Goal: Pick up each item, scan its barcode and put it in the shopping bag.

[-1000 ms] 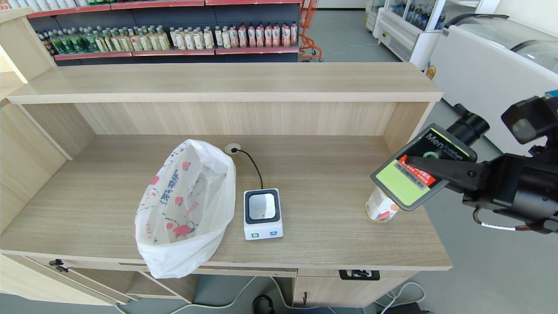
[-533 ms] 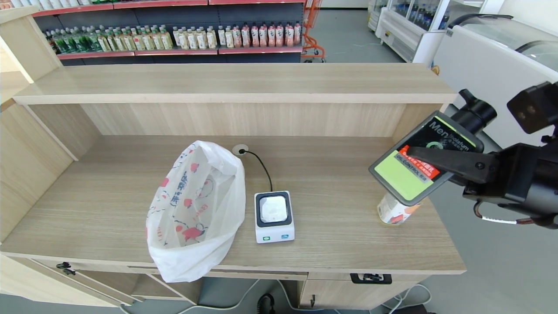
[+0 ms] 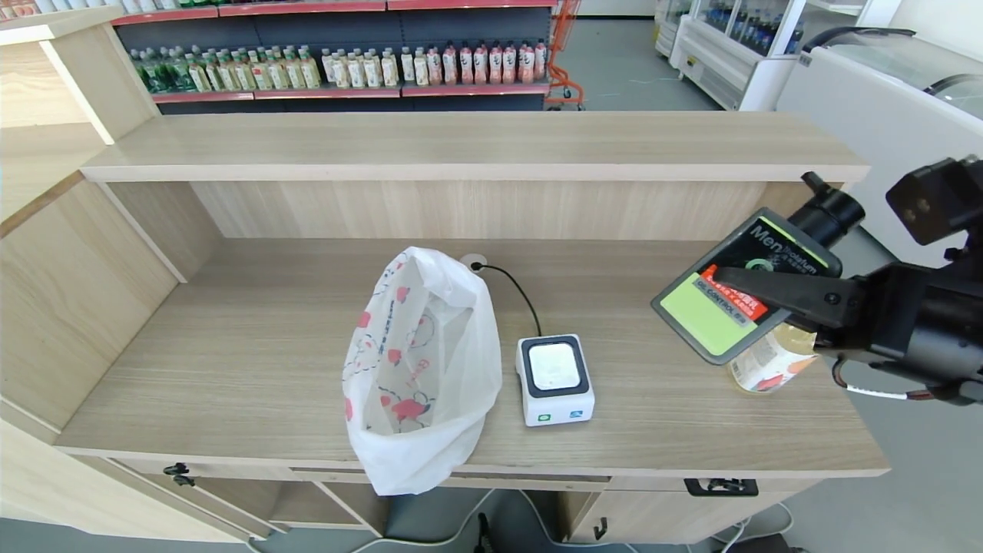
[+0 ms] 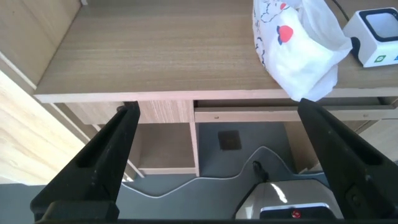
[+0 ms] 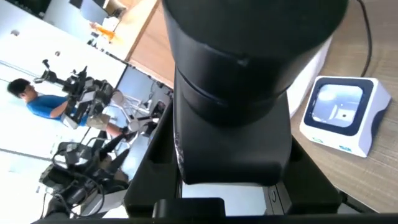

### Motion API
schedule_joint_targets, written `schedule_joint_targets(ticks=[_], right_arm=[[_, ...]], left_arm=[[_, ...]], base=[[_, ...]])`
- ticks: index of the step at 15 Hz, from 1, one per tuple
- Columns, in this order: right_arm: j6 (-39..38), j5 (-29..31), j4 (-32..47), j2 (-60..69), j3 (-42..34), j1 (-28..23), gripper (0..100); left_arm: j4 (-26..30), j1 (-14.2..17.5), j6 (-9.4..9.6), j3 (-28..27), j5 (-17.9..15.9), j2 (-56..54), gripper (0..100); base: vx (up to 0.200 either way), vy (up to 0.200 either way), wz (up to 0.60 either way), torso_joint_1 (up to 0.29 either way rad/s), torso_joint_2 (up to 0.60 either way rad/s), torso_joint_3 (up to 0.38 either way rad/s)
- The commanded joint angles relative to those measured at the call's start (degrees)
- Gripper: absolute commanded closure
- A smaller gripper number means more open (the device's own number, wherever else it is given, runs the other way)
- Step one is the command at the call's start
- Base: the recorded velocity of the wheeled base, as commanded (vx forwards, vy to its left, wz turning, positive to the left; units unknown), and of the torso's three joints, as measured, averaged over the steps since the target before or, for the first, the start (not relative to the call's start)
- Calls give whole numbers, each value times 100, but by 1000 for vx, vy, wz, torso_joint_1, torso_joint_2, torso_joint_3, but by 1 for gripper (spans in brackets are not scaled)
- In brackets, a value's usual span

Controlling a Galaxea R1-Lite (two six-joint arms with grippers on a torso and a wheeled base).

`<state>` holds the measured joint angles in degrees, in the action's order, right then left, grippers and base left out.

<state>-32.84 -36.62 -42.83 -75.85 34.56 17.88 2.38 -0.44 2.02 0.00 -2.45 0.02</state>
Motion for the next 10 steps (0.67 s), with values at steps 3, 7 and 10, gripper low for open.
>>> schedule_joint_targets(ticks=[3,7,10], right_arm=[[190,533,-33,-1195,455,-312,100],[850,964,2,-1890,508,-382,100],[911,1412,-24,-2197,578,-329,100]], left_arm=[[0,0,0,0,-1,-2,0],[0,0,-9,0,-1,-2,0],[0,0,-9,0,-1,-2,0]], base=[[0,133,0,2,2,5],[0,0,0,0,0,0],[0,0,0,0,0,0]])
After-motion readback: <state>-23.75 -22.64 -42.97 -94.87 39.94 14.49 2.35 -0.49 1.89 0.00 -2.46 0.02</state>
